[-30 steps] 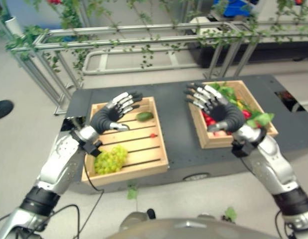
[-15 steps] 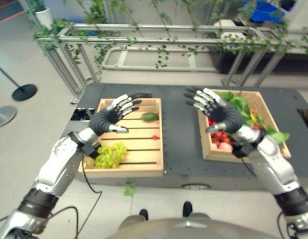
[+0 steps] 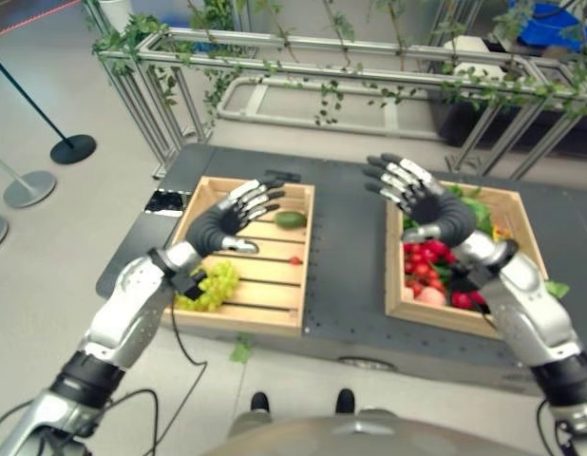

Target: Pick up the fruits from the basket on one side to the basket on the other side

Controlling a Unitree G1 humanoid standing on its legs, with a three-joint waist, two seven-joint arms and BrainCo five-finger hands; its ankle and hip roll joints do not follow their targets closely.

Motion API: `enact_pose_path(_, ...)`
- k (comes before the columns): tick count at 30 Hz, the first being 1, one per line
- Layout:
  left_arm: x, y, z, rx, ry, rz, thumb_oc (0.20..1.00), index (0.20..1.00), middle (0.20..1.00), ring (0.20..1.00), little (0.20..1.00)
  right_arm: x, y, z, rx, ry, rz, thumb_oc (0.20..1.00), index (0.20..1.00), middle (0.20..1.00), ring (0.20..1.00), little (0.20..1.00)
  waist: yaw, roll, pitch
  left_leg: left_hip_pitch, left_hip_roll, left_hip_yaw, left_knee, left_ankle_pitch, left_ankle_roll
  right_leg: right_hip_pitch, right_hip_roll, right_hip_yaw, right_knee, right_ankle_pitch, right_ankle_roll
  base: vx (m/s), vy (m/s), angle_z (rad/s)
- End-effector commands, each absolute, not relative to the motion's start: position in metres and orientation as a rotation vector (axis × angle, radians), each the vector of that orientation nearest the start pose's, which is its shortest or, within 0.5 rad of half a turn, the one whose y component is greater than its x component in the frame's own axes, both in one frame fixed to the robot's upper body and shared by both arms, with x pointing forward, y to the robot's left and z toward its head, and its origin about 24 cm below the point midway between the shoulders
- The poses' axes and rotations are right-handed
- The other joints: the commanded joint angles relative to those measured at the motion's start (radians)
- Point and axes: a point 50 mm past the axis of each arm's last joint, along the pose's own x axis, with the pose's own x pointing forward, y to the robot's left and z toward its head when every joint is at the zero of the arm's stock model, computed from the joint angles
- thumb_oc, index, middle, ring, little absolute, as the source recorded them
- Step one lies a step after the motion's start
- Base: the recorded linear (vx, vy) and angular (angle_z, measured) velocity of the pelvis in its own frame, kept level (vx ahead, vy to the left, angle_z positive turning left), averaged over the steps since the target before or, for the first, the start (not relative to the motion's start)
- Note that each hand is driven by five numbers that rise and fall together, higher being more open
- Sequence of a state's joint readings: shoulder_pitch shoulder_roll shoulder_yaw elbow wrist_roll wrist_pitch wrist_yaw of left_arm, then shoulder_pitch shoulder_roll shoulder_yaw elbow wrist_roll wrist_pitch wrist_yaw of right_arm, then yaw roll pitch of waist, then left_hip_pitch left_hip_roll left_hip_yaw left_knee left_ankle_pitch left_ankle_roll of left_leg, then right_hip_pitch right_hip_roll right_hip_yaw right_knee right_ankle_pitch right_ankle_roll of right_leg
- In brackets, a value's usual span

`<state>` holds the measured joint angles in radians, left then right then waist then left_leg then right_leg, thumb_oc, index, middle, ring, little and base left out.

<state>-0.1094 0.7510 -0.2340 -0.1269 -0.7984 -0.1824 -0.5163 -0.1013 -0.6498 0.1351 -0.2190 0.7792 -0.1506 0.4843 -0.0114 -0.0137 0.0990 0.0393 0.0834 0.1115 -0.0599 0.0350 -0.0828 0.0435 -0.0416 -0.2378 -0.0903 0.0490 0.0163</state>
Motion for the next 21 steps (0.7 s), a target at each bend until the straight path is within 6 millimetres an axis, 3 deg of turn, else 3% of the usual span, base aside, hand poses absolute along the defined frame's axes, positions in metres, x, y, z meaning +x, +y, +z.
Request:
enact_pose_path(1,0.252,0.193,0.148,0.054,-0.328,-0.792,1.000,1.000,1.000,1.000,1.000,0.247,-0.182,0.162,0.088,-0.467,0.742,1.000,1.000,1.000,1.000,1.000,-0.012,-0.037,-0.070,-0.022,-0.007,0.011,0.079,-0.076,0.011,0.008,-0.050,0.001,0.059,-0.104,0.088,0.04,0.037,-0.03)
enact_pose_path(13,0.248,0.197,0.144,0.057,-0.311,-0.787,1.000,1.000,1.000,1.000,1.000,0.244,-0.187,0.154,0.071,-0.432,0.726,1.000,1.000,1.000,1.000,1.000,-0.020,-0.028,-0.082,0.015,-0.023,0.026,0.027,-0.075,0.021,0.018,-0.057,0.019,0.042,-0.093,0.102,0.03,0.031,-0.06)
enact_pose_path(18,0.247,0.204,0.138,0.140,-0.286,-0.748,1.000,1.000,1.000,1.000,1.000,0.244,-0.193,0.143,0.094,-0.401,0.667,1.000,1.000,1.000,1.000,1.000,-0.025,-0.025,-0.083,0.021,-0.027,0.027,0.023,-0.079,0.024,0.018,-0.058,0.026,0.037,-0.092,0.105,0.03,0.023,-0.04)
enact_pose_path(21,0.241,0.227,0.128,-0.002,-0.334,-0.542,1.000,1.000,1.000,1.000,1.000,0.238,-0.216,0.137,0.165,-0.456,0.476,1.000,1.000,1.000,1.000,1.000,-0.026,-0.023,-0.083,0.023,-0.032,0.030,0.020,-0.085,0.030,0.015,-0.060,0.035,0.034,-0.091,0.108,0.04,0.031,-0.04)
